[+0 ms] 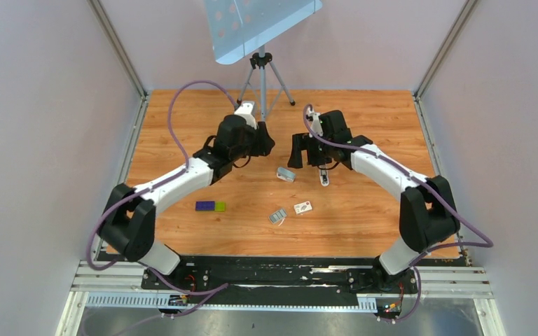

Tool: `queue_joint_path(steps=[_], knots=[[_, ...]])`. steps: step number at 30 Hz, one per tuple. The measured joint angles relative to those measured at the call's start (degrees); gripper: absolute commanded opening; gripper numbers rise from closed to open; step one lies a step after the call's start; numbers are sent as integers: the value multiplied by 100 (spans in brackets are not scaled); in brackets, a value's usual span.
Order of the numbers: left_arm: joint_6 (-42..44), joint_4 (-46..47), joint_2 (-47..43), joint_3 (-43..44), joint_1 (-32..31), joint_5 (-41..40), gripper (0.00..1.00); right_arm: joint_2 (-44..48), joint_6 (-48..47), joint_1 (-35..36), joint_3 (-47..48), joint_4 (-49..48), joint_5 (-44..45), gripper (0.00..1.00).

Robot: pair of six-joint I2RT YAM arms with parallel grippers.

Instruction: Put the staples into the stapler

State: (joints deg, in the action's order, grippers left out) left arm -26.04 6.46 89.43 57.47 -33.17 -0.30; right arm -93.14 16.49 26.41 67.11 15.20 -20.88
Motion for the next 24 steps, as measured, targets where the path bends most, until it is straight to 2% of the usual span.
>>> queue_joint_path(steps=[4,5,6,9,13,17,20,24], knots=[[273,-363,-793,216,-2,-42,77,540,-7,39,-275,125,286,100],[306,-448,-970,212,0,-72,87,695,-20,70,-369,179,374,100],[317,-522,-1128,195,7,-131,92,848,-50,120,-450,260,485,100],[289,-748,-1467,74,149,-175,99,1252,-251,411,-610,540,962,100],[133,-1023,-1694,-212,743,81,100,1733,-407,732,-844,765,1346,98],[-192,-968,-1921,-866,1335,748,100,2028,-407,881,-1108,844,1694,84],[-334,-918,-1989,-1322,1480,1108,98,2103,-334,1189,-1335,769,1803,65],[-398,-940,-1965,-1615,1475,1613,93,2037,-157,1720,-1539,557,1808,45]])
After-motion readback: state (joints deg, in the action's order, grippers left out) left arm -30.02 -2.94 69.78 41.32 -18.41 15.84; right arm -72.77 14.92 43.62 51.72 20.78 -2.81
